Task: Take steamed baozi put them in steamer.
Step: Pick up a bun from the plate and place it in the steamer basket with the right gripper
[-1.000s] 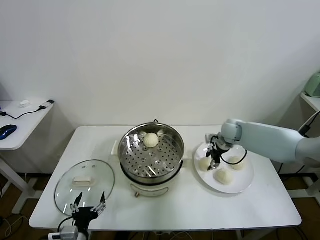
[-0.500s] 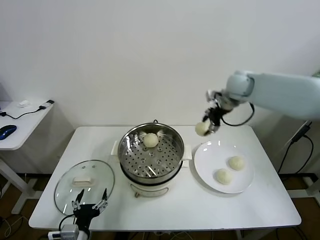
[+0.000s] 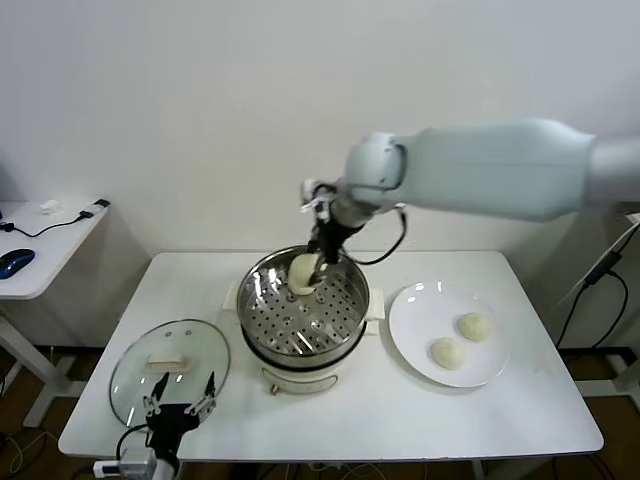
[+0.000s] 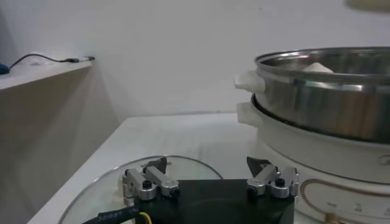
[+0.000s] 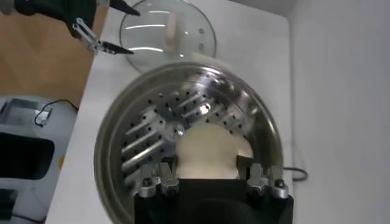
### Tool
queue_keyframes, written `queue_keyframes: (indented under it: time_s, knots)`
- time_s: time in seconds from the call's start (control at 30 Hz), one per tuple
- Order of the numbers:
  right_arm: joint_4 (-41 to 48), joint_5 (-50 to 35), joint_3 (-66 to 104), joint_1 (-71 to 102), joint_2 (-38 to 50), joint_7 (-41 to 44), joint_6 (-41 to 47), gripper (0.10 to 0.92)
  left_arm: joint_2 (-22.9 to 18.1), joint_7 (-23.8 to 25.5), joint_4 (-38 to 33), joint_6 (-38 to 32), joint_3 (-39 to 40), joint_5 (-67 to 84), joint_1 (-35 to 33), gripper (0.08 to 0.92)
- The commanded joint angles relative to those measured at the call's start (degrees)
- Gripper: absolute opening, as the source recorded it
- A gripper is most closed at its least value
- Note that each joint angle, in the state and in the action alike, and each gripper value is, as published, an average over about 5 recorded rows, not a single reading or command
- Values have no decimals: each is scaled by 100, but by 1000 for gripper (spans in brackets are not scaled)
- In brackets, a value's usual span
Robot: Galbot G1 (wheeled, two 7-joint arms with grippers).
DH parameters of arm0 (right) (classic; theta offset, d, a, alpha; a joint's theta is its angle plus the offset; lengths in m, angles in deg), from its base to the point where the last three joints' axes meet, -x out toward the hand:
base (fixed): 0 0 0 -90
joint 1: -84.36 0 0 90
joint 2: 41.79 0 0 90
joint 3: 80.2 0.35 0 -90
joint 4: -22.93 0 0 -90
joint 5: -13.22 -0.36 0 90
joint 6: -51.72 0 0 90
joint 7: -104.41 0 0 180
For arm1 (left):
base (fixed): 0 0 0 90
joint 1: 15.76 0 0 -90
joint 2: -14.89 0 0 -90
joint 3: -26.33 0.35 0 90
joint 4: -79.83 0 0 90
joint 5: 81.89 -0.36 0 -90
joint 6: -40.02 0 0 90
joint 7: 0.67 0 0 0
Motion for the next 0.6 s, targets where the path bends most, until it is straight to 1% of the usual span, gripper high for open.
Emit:
queue_keyframes:
  time_s: [0.03, 0.3, 0.6]
  knots:
    - [726, 107, 143, 956, -1013, -643, 314, 645, 4, -11, 43, -27, 28, -29, 6, 823]
    - [1418, 389, 220, 1488, -1282, -640, 293, 645, 23, -3, 56, -12, 35, -43, 28, 823]
    - [1477, 529, 244, 1680, -1275, -605, 293, 645, 3, 4, 95, -11, 62, -68, 39, 823]
